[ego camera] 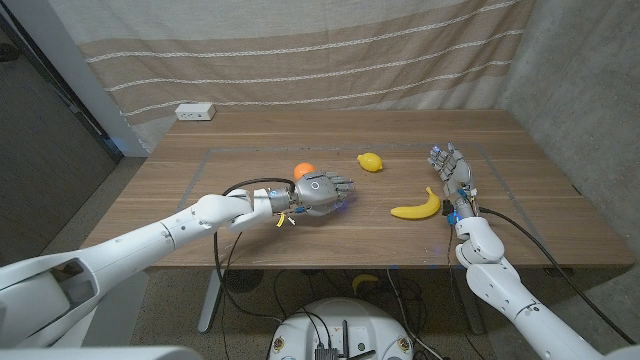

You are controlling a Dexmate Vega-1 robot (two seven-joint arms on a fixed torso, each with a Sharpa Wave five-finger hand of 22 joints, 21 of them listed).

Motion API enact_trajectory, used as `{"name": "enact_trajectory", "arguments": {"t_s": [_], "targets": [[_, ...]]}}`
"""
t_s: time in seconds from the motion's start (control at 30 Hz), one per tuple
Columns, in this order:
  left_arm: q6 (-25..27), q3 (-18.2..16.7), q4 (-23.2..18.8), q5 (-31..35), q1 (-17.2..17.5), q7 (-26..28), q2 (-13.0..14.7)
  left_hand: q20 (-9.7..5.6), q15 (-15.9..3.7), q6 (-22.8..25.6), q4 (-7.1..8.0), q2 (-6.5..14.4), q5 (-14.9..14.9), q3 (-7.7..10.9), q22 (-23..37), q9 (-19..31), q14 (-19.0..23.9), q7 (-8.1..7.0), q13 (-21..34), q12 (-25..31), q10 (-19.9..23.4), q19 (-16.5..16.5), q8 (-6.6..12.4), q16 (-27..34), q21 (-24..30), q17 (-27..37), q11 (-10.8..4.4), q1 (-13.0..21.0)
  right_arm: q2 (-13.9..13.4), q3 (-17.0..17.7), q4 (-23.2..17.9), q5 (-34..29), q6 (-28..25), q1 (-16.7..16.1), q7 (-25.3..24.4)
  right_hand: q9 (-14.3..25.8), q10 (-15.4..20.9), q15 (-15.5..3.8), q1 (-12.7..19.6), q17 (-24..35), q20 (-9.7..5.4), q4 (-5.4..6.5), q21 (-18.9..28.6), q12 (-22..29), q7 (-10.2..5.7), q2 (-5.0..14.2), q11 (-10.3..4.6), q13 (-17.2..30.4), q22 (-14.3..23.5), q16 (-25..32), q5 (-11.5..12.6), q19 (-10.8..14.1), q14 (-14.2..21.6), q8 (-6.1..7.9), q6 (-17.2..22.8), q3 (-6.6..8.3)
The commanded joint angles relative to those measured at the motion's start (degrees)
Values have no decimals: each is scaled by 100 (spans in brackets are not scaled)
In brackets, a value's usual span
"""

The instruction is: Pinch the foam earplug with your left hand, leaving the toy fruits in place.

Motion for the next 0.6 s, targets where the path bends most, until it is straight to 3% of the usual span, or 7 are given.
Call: {"name": "enact_trajectory", "arguments": {"t_s": [0.03,0.3,0.37,0.6], "targets": [[281,-260,-52,-395,177,311,-157,37,-269,-47,28,13,52,57,26,139,66,-3,29,41,81,13,104,35,52,31,-12,-40,-5,15,2,-9,28,-9,15,32,47,9,-59,5,-5,3,-13,22,-5,0,23,22,26,-5,-5,50,35,-1,29,-16],[327,-401,-73,-816,279,310,-247,27,-263,-90,51,11,79,90,24,294,70,-17,46,44,86,12,236,34,78,33,-15,-56,-5,13,31,10,33,17,58,32,47,21,-67,3,-6,2,-30,18,3,1,14,25,27,-9,-6,53,34,-4,29,-17],[580,-531,-166,-1055,450,218,-317,30,-270,-95,55,10,84,97,24,328,74,-17,50,45,88,12,268,35,84,33,-13,-59,-2,10,39,6,39,26,63,32,53,23,-68,2,-6,2,-34,20,0,1,24,25,27,-11,-6,55,32,-5,28,-16],[387,-680,-97,-1734,493,161,-469,33,-280,-111,64,8,104,130,20,453,88,14,63,54,112,12,386,36,106,33,-25,-67,-3,7,35,-5,35,37,56,32,54,13,-73,1,-8,-1,-51,16,-11,2,26,27,27,-13,-6,60,33,-6,32,-16]]}}
